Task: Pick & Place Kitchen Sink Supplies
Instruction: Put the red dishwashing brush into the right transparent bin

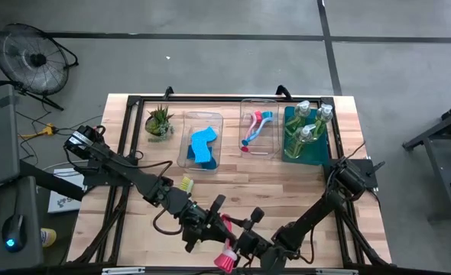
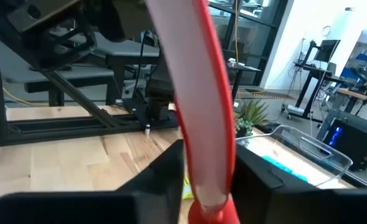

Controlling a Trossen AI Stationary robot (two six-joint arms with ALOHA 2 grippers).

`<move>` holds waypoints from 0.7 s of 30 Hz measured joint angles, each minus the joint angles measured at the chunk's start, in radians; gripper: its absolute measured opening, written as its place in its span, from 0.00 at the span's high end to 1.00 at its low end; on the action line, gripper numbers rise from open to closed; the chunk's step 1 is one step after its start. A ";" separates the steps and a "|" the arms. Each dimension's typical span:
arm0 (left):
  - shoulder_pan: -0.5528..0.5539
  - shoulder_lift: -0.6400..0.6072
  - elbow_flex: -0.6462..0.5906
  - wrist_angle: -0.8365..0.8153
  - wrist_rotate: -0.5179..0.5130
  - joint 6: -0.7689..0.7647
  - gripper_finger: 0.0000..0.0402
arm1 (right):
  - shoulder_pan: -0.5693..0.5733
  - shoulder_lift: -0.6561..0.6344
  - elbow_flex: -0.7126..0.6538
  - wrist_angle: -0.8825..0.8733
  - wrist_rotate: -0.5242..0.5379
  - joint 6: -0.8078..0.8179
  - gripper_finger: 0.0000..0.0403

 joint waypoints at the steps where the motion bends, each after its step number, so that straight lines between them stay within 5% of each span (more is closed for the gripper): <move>1: 0.000 0.000 0.000 0.000 0.000 0.000 0.90 | 0.000 0.000 0.000 0.000 0.000 0.000 0.75; 4: 0.000 0.000 0.000 0.000 -0.002 -0.007 0.89 | 0.000 0.000 0.000 -0.003 -0.006 -0.010 0.83; 10: 0.000 0.000 0.000 0.002 -0.001 -0.007 0.79 | 0.000 0.000 0.000 0.000 -0.031 0.001 0.83; 21: 0.000 -0.003 0.000 -0.002 -0.011 0.051 0.77 | 0.001 -0.004 0.000 0.005 0.002 0.043 0.83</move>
